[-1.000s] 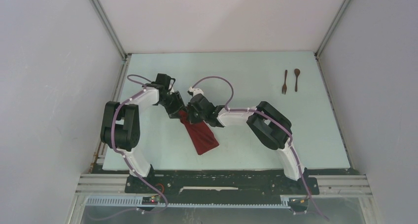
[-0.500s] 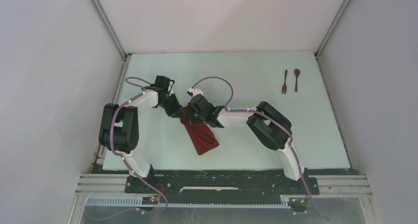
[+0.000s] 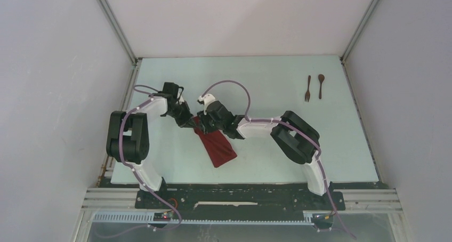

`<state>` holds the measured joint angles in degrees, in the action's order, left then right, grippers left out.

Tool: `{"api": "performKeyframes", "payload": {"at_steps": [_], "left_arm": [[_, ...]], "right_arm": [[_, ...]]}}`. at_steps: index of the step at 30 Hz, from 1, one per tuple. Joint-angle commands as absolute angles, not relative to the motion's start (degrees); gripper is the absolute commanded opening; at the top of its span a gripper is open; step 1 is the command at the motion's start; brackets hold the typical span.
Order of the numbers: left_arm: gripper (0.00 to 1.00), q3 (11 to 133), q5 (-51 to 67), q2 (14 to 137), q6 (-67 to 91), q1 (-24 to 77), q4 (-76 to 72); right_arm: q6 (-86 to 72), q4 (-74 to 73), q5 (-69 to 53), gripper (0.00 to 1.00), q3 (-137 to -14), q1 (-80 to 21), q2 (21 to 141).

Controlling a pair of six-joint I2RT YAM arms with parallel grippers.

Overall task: Fold the napkin into a case and place the utensils inside
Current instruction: Place the smaller rectangle folded napkin at the center of the board.

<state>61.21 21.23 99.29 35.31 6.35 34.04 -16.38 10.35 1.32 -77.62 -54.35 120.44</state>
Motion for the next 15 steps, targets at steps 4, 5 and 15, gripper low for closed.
{"api": "performKeyframes", "payload": {"at_steps": [4, 5, 15], "left_arm": [[0.0, 63.56, 24.77, 100.02, 31.86, 4.43, 35.85], [0.0, 63.64, 24.89, 99.95, 31.68, 4.28, 35.9], [0.0, 63.81, 25.95, 99.47, 31.38, 3.69, 36.03]], "right_arm": [[-3.54, 16.4, 2.61, 0.49, -78.02, -56.95, 118.79], [-2.83, 16.31, 2.63, 0.49, -78.04, -56.95, 119.01], [-2.13, 15.11, 1.52, 0.36, -78.73, -56.7, 120.95]]}}
